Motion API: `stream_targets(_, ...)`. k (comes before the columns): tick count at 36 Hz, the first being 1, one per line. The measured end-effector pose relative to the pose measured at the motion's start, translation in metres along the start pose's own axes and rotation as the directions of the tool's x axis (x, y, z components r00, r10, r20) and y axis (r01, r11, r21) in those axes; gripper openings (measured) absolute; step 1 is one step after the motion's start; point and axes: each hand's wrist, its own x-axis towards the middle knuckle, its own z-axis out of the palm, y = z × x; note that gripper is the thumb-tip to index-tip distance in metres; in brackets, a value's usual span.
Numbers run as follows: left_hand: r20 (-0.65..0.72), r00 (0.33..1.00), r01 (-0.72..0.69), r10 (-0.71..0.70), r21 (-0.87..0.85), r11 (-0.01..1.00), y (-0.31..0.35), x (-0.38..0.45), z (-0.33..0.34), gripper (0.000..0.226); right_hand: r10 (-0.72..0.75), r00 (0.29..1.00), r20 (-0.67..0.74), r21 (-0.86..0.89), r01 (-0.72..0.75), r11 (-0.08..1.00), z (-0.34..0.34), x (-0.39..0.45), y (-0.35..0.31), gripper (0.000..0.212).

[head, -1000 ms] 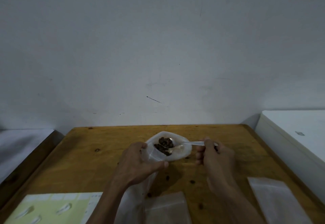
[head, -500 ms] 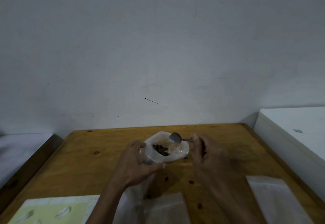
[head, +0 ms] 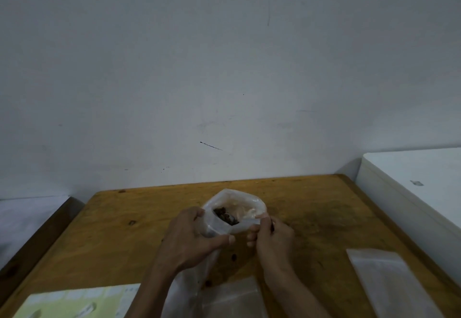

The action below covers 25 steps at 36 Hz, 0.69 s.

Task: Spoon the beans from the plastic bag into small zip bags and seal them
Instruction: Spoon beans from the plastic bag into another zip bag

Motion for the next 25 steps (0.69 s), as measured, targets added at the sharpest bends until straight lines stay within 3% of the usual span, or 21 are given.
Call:
stream_targets(11,0.025,0.999,-0.025,0.025,-0.012,1.0,-0.002,-0.003,-0.003,0.12,0.043,0.999,-0.012,0.193,-0.039,0.98,-0.024,0.001,-0.025,0.033)
stream_targets(18,-0.044,0.997,-0.058,0.057,-0.015,0.998,-0.006,-0.003,-0.003,0.105,-0.021,0.999,0.04,0.262,0.01,0.965,-0.035,-0.007,-0.053,0.026)
stream_targets(22,-0.065,0.994,-0.094,0.091,-0.044,0.995,-0.006,-0.005,-0.006,0.108,-0.189,0.975,0.114,0.171,0.169,0.971,-0.037,-0.019,-0.064,0.03)
stream_targets(25,-0.083,0.991,-0.115,0.109,-0.078,0.99,-0.006,-0.008,-0.008,0.097,-0.41,0.888,0.209,0.015,0.416,0.909,-0.037,-0.029,-0.064,0.031)
